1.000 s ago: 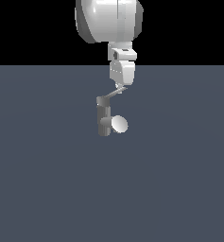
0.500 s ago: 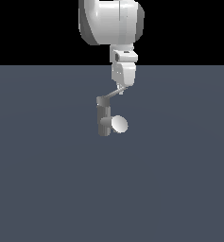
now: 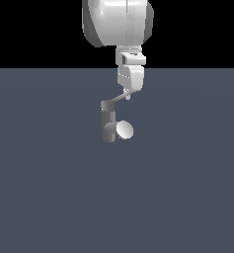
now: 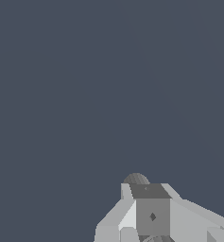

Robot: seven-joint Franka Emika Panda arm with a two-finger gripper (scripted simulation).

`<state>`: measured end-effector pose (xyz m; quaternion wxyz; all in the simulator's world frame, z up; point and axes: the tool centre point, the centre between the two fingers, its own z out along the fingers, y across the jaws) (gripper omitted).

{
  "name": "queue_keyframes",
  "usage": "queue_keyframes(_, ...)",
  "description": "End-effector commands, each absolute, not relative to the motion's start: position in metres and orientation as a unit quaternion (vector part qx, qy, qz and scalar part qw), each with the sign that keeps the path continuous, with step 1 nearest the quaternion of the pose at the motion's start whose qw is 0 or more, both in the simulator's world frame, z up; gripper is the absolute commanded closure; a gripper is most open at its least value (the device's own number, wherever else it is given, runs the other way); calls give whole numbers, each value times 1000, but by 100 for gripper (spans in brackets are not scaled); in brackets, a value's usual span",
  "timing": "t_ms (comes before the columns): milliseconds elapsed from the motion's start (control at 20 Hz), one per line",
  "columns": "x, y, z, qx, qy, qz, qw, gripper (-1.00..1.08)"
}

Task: Turn on the faucet by rotating a designated handle.

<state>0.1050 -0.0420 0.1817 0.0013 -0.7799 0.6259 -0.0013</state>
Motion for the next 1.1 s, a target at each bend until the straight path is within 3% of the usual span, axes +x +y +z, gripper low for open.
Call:
queue_keyframes(0,97,-45,182,-780,626,0,0,108)
queue_keyframes(800,55,-58,182,-780,626,0,0,108)
queue_keyframes(850,66,-46,193,-785,620,-10,9,108)
queue_keyframes(1050,54,-43,191,-784,621,-9,8,108)
